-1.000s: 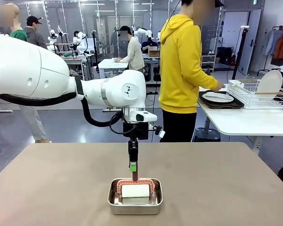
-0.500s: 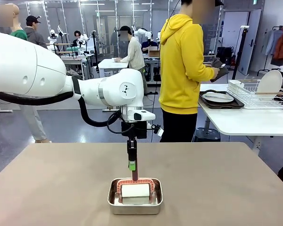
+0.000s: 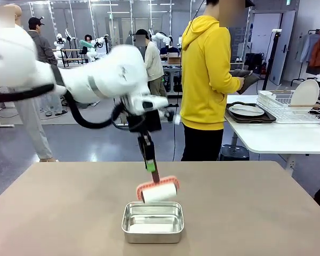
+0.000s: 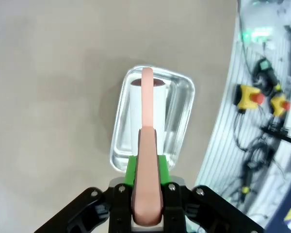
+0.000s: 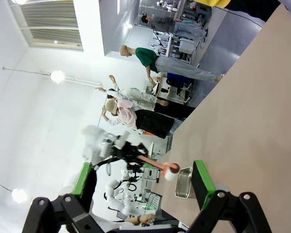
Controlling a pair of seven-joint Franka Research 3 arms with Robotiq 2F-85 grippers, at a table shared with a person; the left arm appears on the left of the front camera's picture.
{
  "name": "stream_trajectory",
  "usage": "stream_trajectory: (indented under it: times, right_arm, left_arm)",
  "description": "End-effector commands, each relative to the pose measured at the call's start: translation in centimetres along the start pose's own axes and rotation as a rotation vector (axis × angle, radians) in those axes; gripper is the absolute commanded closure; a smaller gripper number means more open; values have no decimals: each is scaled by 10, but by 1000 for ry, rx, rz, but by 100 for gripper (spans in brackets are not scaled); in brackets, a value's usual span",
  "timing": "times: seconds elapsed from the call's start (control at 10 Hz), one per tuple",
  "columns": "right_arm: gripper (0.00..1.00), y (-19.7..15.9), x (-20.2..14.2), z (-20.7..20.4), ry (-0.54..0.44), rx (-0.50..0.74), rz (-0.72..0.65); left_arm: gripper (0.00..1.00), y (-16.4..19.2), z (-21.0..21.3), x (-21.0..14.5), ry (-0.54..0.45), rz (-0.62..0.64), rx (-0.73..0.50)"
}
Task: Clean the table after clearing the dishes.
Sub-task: When the right (or left) Handle tray is removed, use the right hand (or left hand) to clean the right (or left) side of the table with the Lint Roller.
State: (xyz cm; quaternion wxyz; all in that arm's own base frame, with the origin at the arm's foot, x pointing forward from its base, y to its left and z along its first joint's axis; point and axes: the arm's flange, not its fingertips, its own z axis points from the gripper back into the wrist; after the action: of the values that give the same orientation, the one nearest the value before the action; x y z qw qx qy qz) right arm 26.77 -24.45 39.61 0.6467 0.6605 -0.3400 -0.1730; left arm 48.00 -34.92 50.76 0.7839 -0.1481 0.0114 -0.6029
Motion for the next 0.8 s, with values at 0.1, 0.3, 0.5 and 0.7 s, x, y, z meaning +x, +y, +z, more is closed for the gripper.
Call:
stream_trajectory:
  times: [0.1,0.3,0.5,0.7]
  right_arm:
    - [0,3,-3,1,6,6,6]
    - [0,3,-3,1,6,6,6]
    - [0,3,-3,1,6,6,6]
    - [0,3,-3,1,6,6,6]
  left_arm:
    - [100,-35,46,-76,-242,258,162]
    - [100,-28,63,-149,-456,589,174]
    - [100,-16,58,-208,-493,891,127]
    - [100,3,33,-231,-524,1079,49]
